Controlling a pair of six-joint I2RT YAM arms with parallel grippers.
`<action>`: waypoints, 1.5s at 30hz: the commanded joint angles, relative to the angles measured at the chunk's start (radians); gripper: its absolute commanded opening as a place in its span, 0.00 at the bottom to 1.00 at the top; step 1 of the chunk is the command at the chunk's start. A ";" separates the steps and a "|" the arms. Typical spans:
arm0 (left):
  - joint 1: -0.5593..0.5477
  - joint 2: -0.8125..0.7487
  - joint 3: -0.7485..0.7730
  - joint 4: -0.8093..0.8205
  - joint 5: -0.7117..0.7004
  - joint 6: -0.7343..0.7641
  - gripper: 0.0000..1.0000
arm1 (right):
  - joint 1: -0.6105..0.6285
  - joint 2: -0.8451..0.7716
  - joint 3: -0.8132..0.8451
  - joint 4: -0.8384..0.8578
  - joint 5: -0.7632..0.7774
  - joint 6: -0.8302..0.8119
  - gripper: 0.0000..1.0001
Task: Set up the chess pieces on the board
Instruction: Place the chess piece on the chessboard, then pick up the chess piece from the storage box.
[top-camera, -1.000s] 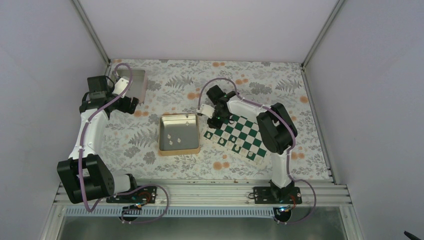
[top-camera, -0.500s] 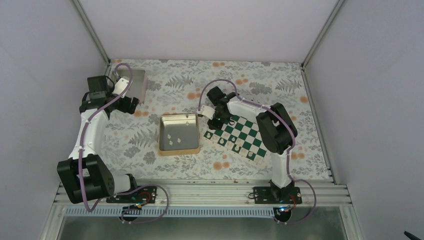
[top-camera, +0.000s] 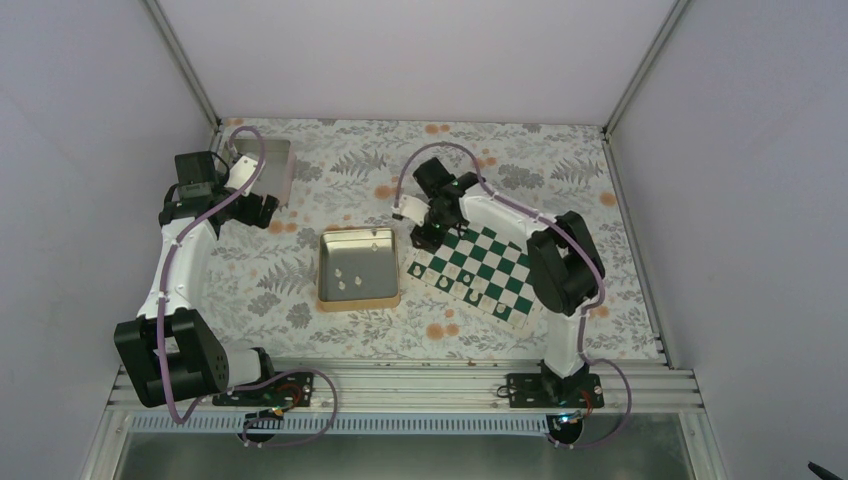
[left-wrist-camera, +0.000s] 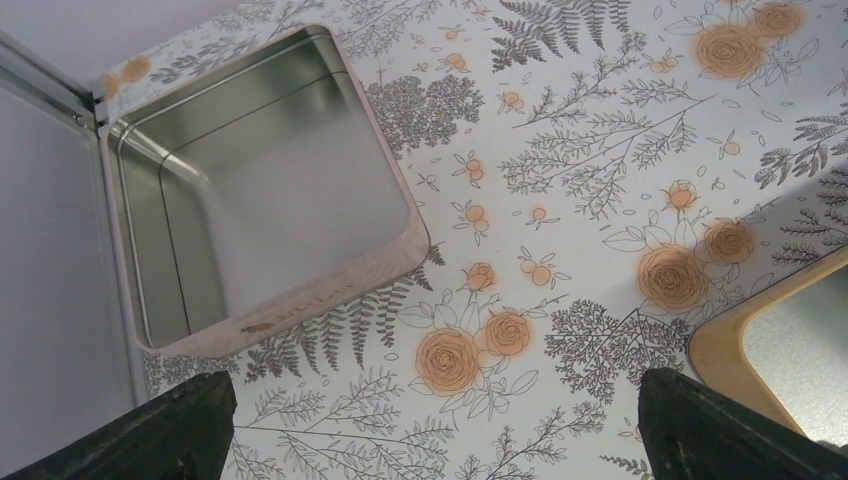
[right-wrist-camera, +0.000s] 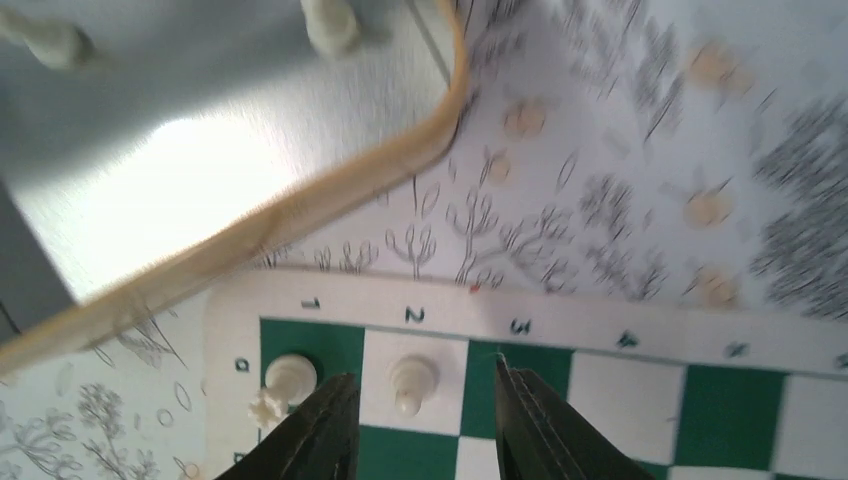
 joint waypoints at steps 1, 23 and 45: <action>0.006 -0.003 -0.009 -0.006 0.023 0.008 1.00 | 0.048 -0.032 0.133 -0.072 0.001 -0.004 0.38; 0.007 -0.018 -0.016 -0.005 0.039 0.013 1.00 | 0.185 0.280 0.430 -0.126 0.059 -0.011 0.38; 0.007 -0.018 -0.026 -0.011 0.074 0.026 1.00 | 0.189 0.377 0.496 -0.103 0.099 -0.004 0.38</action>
